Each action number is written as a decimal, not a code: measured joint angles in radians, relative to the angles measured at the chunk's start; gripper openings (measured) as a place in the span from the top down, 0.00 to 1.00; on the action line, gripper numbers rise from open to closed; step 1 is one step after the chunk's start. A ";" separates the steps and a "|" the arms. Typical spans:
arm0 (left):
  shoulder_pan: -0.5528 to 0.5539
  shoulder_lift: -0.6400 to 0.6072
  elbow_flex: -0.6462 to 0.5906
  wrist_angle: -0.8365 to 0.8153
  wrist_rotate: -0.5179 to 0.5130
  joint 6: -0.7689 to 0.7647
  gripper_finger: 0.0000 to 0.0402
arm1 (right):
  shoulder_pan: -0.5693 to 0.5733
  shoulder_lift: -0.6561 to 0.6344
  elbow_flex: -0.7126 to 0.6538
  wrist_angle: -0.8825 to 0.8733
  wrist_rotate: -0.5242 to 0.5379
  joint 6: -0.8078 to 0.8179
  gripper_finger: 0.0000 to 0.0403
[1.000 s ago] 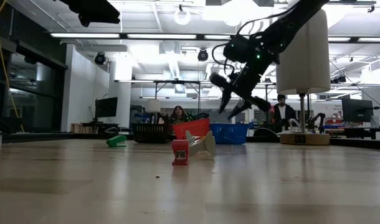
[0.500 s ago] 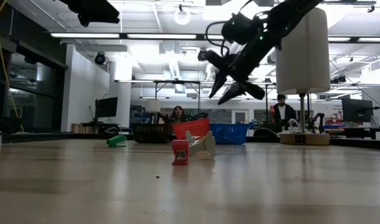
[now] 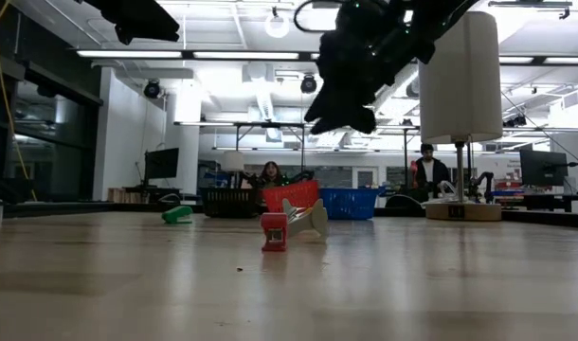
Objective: Pick and place Stapler, Stapler remover, tape
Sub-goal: Put the gray staple remover into the blue bin, then put the yellow stapler into the red bin
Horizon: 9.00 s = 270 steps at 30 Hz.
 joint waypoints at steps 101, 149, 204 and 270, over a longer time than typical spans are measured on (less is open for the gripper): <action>0.000 0.000 0.001 -0.152 0.031 -0.253 0.62 | 0.357 0.599 0.591 -0.721 0.273 -0.622 0.77; 0.000 0.000 0.001 -0.144 0.203 -0.174 0.62 | 0.045 0.286 0.589 -0.951 0.380 0.374 0.77; 0.000 0.000 0.001 -0.136 0.116 -0.257 0.62 | -0.352 0.298 0.245 -0.370 0.313 0.398 0.72; 0.000 -0.119 0.000 -0.152 0.146 -0.254 0.62 | 0.046 0.298 0.440 -0.547 0.342 0.499 0.40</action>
